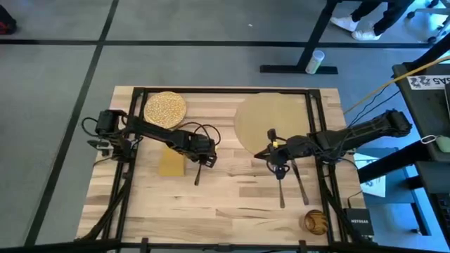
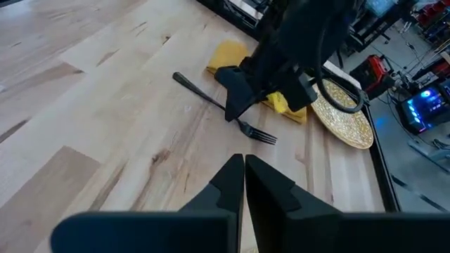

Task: Set table place
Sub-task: Put the fork on the yellow napkin

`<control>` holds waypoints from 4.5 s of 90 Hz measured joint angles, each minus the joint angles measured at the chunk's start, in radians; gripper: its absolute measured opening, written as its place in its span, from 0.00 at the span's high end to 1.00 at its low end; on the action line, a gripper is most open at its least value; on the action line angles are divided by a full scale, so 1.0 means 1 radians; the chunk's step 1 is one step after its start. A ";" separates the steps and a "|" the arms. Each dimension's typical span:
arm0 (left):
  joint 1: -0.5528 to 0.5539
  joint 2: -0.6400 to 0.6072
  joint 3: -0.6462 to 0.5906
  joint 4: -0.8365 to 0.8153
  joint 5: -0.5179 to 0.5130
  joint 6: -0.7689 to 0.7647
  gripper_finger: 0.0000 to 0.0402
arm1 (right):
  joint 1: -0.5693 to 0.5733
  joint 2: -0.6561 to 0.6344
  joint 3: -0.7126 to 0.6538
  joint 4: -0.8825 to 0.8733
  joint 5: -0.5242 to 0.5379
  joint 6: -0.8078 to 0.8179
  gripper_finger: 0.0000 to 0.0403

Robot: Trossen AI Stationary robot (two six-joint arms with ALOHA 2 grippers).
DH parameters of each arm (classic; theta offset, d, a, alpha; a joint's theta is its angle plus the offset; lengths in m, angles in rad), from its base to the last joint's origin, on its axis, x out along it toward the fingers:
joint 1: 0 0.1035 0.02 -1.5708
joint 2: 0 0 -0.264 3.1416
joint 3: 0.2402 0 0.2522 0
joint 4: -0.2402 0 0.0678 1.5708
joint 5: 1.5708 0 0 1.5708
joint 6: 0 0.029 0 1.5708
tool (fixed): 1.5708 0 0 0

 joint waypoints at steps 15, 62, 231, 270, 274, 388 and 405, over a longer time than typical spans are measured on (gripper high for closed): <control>0.000 0.001 0.032 -0.081 0.001 0.047 0.88 | 0.000 0.000 0.000 -0.004 0.017 0.000 0.99; 0.000 0.003 0.330 -0.466 0.007 0.198 1.00 | 0.000 0.000 0.000 -0.005 0.017 0.000 0.99; 0.146 -0.401 -0.148 -0.340 -0.076 -0.104 1.00 | 0.000 0.000 0.000 -0.050 -0.010 0.073 0.99; 0.114 -0.458 -0.226 -0.416 -0.127 -0.206 1.00 | 0.000 0.000 0.000 -0.057 -0.011 0.076 0.99; 0.114 -0.458 -0.234 -0.383 -0.127 -0.202 1.00 | 0.000 0.000 0.000 -0.057 -0.011 0.079 0.99; 0.114 -0.457 -0.349 -0.266 -0.165 -0.235 1.00 | 0.000 0.000 0.000 -0.057 -0.037 0.087 0.99; 0.115 -0.457 -0.349 -0.265 -0.164 -0.232 1.00 | 0.000 0.000 0.000 -0.057 -0.037 0.087 0.99</control>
